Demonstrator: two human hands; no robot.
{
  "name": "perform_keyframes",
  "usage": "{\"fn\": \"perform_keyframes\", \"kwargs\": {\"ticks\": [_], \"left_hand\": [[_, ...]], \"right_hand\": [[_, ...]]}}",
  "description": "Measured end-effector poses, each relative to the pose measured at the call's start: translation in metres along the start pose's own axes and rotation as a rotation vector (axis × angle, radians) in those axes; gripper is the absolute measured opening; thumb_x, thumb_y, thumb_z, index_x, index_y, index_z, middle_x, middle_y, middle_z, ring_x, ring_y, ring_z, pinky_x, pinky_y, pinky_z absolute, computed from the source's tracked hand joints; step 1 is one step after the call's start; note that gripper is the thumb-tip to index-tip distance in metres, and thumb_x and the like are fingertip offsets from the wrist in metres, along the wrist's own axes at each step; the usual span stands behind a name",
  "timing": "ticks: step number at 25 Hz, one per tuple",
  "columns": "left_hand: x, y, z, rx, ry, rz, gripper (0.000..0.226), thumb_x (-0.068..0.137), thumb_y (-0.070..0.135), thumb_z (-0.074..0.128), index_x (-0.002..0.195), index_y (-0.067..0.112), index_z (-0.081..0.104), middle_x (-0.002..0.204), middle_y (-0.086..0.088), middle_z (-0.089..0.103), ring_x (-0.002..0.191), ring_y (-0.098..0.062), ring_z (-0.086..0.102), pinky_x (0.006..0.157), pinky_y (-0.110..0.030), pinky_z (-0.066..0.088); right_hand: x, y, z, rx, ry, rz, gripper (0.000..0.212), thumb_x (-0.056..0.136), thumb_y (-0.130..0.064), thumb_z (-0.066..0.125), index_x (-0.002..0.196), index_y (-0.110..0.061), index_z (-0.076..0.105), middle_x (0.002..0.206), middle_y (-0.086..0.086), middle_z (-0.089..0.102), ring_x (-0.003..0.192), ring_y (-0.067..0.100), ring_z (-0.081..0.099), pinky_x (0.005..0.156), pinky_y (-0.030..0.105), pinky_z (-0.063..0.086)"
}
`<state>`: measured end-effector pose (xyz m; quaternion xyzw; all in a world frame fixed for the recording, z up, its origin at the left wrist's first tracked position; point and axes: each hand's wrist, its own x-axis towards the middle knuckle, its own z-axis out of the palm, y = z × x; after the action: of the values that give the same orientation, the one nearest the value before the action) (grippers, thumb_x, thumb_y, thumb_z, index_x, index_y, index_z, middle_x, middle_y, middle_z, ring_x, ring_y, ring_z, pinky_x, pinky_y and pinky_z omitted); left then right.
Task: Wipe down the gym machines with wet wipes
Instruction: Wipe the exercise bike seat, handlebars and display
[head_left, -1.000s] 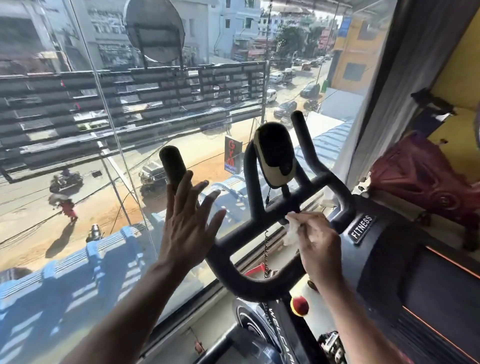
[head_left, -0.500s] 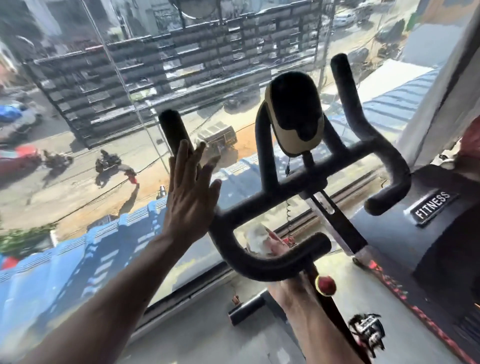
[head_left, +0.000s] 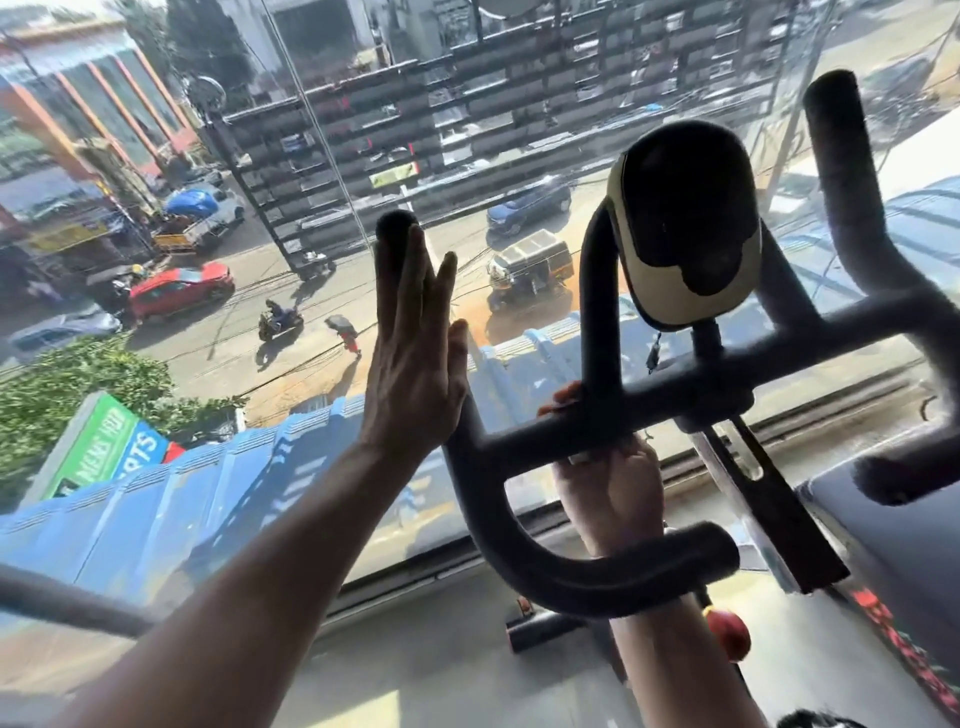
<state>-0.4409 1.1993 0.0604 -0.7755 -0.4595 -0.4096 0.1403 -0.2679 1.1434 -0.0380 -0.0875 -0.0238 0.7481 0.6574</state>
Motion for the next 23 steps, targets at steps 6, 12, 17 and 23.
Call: {"fn": "perform_keyframes", "kwargs": {"ticks": [6,12,17,23], "left_hand": [[-0.002,-0.001,-0.001,0.019,-0.034,0.005,0.054,0.102,-0.004,0.049,0.154,-0.006,0.036,0.164,-0.035,0.016,0.154,-0.053,0.007,0.129,-0.047,0.005],[-0.005,0.004,-0.001,0.063,-0.027,-0.015,0.054,0.101,-0.007,0.050,0.153,-0.008,0.035,0.163,-0.037,0.017,0.153,-0.054,0.010,0.129,-0.045,0.006],[-0.007,0.002,0.001,0.050,-0.037,0.013,0.051,0.103,-0.006,0.048,0.152,-0.011,0.036,0.161,-0.041,0.017,0.152,-0.057,0.011,0.129,-0.055,0.010],[-0.007,-0.001,0.003,0.077,-0.059,-0.009,0.051,0.103,-0.006,0.049,0.152,-0.009,0.037,0.161,-0.040,0.016,0.152,-0.056,0.010,0.126,-0.061,0.013]], "right_hand": [[0.007,0.046,-0.011,-0.064,-0.191,0.200,0.030,0.098,0.000,0.048,0.115,-0.006,0.072,0.114,0.011,0.074,0.111,0.024,0.070,0.107,0.035,0.049],[-0.010,-0.003,-0.012,-0.228,-0.053,0.114,0.014,0.090,0.001,0.067,0.102,-0.004,0.071,0.079,0.005,0.070,0.068,0.012,0.066,0.065,0.020,0.056],[-0.003,-0.037,-0.023,-0.029,0.087,-0.142,0.034,0.097,0.010,0.040,0.097,-0.010,0.068,0.078,0.000,0.074,0.069,0.009,0.070,0.066,0.020,0.058],[0.003,-0.029,-0.016,-0.040,-0.094,-0.078,0.023,0.073,-0.010,0.078,0.096,-0.017,0.076,0.086,-0.002,0.075,0.085,0.014,0.070,0.077,0.022,0.058]]}}
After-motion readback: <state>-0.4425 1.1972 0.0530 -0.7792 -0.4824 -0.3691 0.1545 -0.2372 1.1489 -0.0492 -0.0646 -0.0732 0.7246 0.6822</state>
